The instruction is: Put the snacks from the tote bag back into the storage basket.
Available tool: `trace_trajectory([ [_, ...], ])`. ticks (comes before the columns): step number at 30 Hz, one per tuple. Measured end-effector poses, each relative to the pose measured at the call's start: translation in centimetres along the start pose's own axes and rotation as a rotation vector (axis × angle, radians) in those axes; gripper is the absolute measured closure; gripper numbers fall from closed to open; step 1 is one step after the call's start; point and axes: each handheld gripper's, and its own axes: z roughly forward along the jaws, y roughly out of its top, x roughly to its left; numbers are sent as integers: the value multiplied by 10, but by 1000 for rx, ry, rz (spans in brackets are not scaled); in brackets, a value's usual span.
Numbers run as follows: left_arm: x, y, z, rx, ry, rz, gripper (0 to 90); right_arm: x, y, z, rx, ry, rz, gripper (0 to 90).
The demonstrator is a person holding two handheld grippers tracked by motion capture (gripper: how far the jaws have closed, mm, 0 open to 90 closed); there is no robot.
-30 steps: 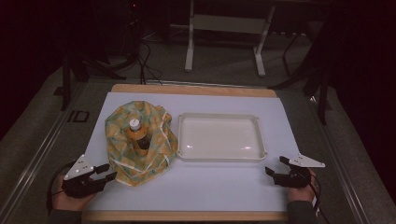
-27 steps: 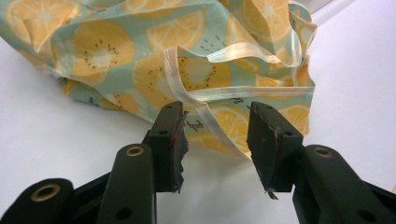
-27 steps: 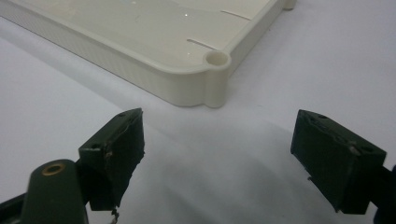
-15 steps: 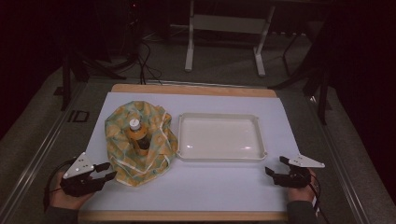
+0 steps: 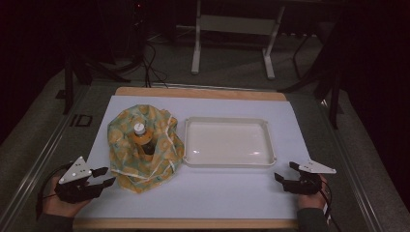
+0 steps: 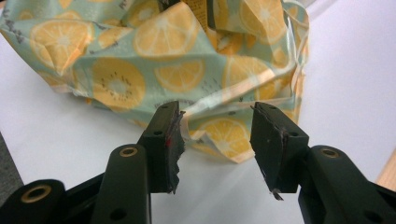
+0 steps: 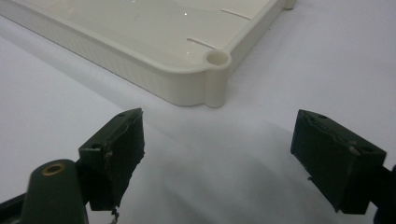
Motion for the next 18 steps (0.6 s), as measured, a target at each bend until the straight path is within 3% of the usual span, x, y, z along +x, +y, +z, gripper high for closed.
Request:
trace_trajectory([
  [18, -7, 23, 14, 97, -75, 100, 550, 0, 0, 1, 2, 0, 0, 169],
])
